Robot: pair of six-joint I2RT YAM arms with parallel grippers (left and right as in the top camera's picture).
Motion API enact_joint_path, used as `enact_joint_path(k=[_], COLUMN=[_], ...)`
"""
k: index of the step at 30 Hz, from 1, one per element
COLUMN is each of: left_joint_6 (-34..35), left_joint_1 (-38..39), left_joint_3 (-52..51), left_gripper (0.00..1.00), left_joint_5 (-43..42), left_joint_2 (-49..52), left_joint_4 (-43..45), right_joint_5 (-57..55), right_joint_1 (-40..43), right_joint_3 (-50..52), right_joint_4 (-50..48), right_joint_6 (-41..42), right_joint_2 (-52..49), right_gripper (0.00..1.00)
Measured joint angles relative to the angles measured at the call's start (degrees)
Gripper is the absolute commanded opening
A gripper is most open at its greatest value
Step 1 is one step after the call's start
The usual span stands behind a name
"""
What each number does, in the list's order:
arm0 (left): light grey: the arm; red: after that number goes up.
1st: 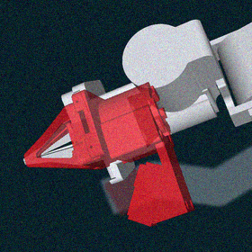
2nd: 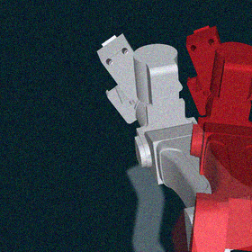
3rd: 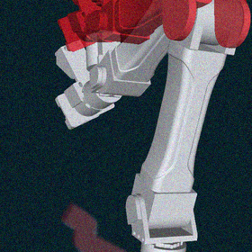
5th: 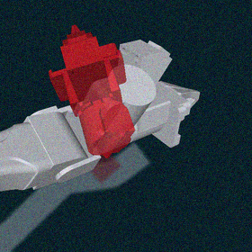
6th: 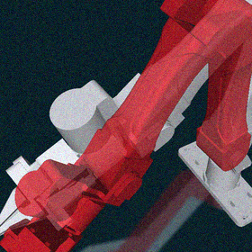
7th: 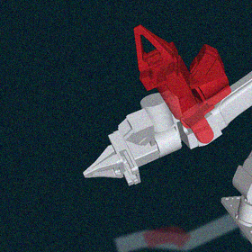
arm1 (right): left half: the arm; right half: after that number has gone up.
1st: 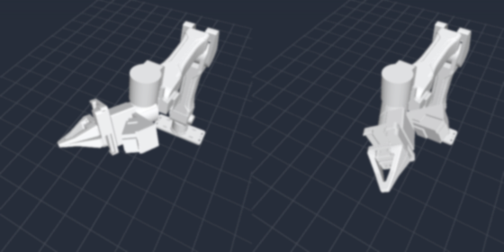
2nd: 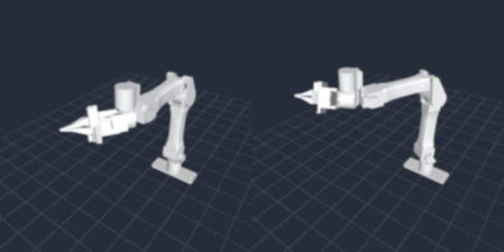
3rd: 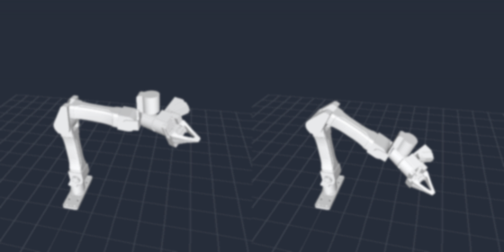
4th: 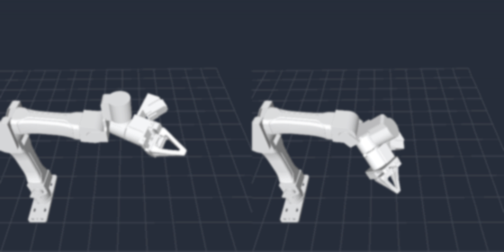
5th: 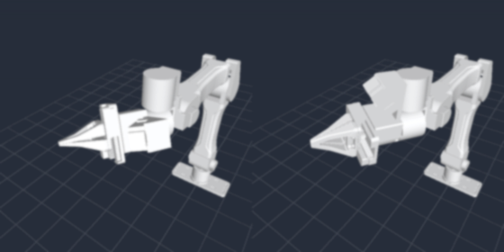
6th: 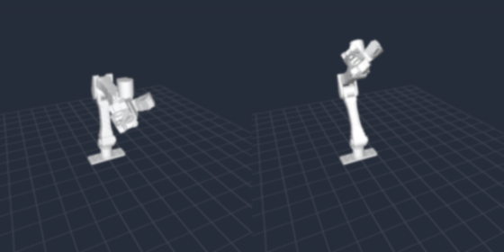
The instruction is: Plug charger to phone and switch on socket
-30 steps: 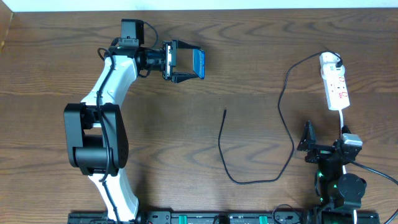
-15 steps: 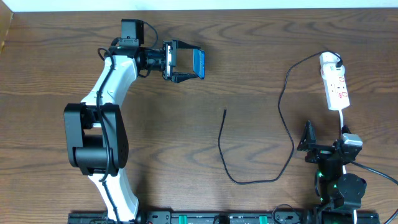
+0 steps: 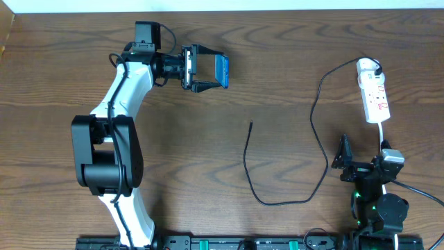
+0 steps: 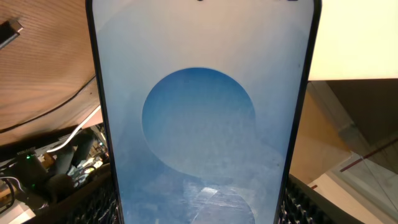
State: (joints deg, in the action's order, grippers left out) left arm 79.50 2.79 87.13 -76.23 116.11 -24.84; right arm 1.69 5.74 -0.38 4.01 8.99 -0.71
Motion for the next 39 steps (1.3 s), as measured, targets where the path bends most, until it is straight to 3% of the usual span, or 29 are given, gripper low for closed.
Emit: enact_joint_path(k=[39], left_joint_6=[0.00], left_joint_1=[0.00], left_joint_3=[0.00], left_gripper=[0.07], left_joint_5=[0.00], left_joint_2=[0.00], left_joint_4=[0.00], right_joint_5=[0.00], right_joint_1=[0.00], right_joint_3=[0.00], right_joint_4=[-0.85], right_joint_6=[0.00], right_joint_2=[0.00], right_gripper=[0.99])
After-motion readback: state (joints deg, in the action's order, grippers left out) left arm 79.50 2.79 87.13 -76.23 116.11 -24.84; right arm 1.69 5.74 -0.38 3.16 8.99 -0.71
